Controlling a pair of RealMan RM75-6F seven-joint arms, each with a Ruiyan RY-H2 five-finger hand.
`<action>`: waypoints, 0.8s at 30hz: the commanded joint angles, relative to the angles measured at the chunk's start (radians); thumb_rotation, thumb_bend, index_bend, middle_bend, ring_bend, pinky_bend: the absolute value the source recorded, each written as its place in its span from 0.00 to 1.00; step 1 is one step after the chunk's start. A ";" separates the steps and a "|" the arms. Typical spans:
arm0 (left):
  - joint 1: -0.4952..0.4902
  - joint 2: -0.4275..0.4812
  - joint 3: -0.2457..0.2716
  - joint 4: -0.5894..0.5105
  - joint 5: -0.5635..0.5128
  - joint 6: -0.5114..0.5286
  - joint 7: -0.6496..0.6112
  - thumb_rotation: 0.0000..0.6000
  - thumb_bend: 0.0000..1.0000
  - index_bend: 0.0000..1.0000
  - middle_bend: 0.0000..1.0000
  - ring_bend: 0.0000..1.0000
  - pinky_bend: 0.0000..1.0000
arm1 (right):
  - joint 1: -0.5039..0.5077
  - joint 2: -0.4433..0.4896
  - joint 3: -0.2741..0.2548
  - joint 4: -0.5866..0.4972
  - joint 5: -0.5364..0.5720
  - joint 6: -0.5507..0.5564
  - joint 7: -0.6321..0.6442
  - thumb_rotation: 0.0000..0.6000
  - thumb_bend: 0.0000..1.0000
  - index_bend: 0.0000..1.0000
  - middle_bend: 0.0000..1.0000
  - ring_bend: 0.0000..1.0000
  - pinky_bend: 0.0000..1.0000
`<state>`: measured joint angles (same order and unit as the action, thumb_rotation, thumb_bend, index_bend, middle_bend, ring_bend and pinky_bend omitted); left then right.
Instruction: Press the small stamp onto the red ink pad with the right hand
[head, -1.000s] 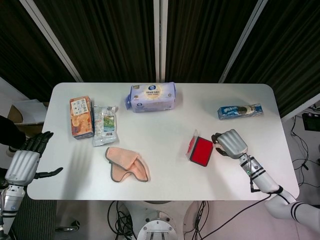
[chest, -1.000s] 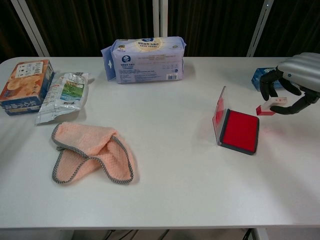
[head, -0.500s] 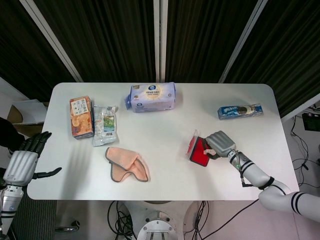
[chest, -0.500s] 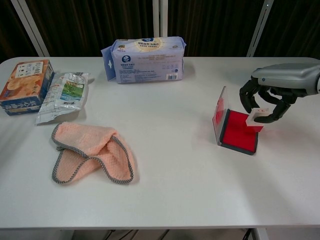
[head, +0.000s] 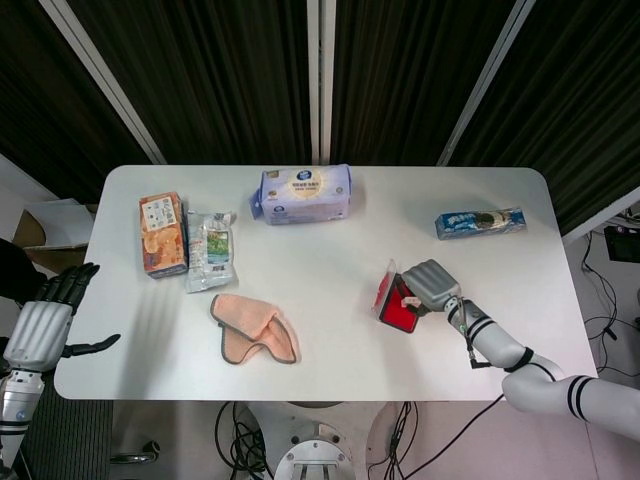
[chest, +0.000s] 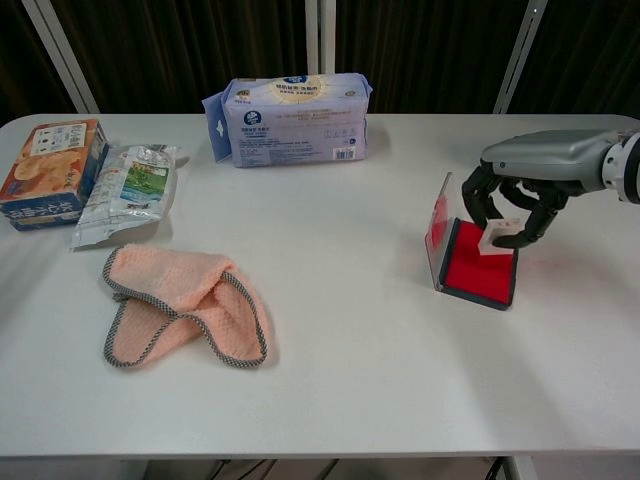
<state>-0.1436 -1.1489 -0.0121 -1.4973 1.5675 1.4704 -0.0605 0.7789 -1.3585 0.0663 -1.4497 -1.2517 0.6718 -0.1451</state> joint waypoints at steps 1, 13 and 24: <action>0.000 -0.001 0.000 0.003 -0.001 0.000 -0.003 0.66 0.03 0.01 0.08 0.08 0.17 | 0.005 -0.009 -0.002 0.008 0.013 -0.006 -0.009 1.00 0.39 0.70 0.62 0.76 0.99; 0.003 0.001 0.000 0.010 -0.004 0.001 -0.011 0.66 0.03 0.01 0.08 0.08 0.17 | 0.017 -0.038 -0.012 0.044 0.038 -0.022 -0.024 1.00 0.40 0.71 0.62 0.76 0.99; 0.006 0.001 -0.001 0.011 -0.003 0.005 -0.013 0.66 0.03 0.01 0.08 0.08 0.17 | 0.015 -0.031 -0.010 0.033 0.031 -0.002 -0.016 1.00 0.41 0.72 0.63 0.76 0.99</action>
<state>-0.1382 -1.1481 -0.0131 -1.4867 1.5642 1.4758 -0.0733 0.7951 -1.3933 0.0545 -1.4122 -1.2184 0.6662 -0.1643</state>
